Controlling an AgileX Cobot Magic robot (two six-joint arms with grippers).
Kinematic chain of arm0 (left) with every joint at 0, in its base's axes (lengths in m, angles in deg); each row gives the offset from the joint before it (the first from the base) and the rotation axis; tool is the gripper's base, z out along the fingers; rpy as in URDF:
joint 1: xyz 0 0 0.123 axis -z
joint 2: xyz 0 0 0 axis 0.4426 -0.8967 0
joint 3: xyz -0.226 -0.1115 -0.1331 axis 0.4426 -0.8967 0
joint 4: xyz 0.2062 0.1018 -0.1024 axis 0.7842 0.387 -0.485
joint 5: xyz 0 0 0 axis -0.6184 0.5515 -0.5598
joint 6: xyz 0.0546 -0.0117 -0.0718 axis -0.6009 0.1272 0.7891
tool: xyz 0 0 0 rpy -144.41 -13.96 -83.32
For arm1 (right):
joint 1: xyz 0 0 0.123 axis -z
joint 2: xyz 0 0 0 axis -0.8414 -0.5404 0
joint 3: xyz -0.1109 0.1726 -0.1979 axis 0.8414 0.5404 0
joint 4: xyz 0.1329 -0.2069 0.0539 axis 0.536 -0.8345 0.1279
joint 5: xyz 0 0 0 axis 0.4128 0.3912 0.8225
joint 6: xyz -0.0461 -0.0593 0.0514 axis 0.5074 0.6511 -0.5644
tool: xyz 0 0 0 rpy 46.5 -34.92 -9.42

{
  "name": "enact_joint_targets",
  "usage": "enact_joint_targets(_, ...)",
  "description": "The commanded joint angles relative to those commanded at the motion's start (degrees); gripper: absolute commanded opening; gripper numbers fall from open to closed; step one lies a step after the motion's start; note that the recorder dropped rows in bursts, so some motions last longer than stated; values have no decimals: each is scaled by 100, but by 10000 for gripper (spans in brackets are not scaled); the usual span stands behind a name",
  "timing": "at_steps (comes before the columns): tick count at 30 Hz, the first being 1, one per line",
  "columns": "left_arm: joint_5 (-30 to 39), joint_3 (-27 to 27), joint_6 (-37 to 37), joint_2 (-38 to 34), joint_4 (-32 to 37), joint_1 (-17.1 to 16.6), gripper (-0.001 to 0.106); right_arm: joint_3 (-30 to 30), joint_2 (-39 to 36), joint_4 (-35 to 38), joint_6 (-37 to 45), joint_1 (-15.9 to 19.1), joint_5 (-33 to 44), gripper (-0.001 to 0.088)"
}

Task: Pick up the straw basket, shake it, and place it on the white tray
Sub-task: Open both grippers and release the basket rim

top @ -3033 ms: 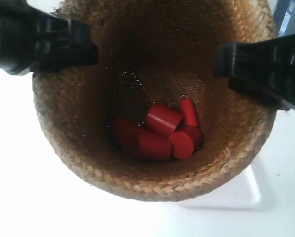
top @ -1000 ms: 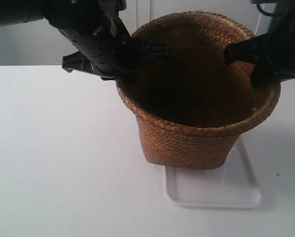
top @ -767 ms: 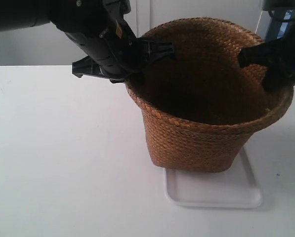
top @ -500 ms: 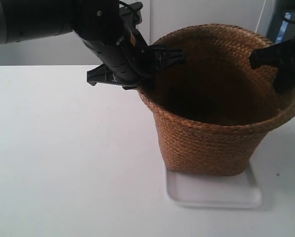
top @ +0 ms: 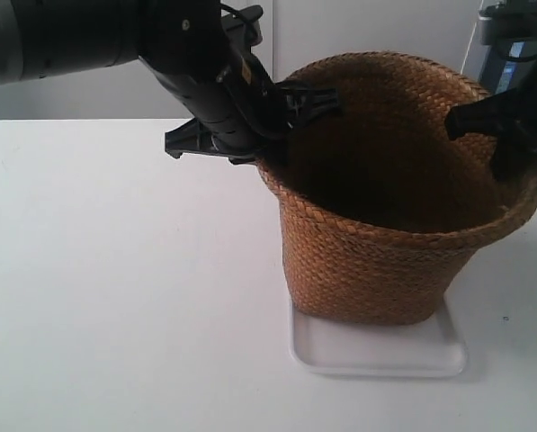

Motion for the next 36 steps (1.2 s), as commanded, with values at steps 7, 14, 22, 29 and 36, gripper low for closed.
enact_joint_targets(7,-215,0,-272,10,-156,0,0,0,0,-199,0,0,40,17)
enact_joint_targets(14,-205,0,-370,10,-171,0,277,0,74,-188,-10,0,52,319)
enact_joint_targets(22,-218,0,-370,42,-148,0,763,0,552,-188,85,0,-411,699)
enact_joint_targets(29,-68,0,-451,281,24,0,772,0,1082,118,93,0,-432,703)
enact_joint_targets(36,-66,0,-949,854,198,0,772,0,1827,606,124,0,-576,703)
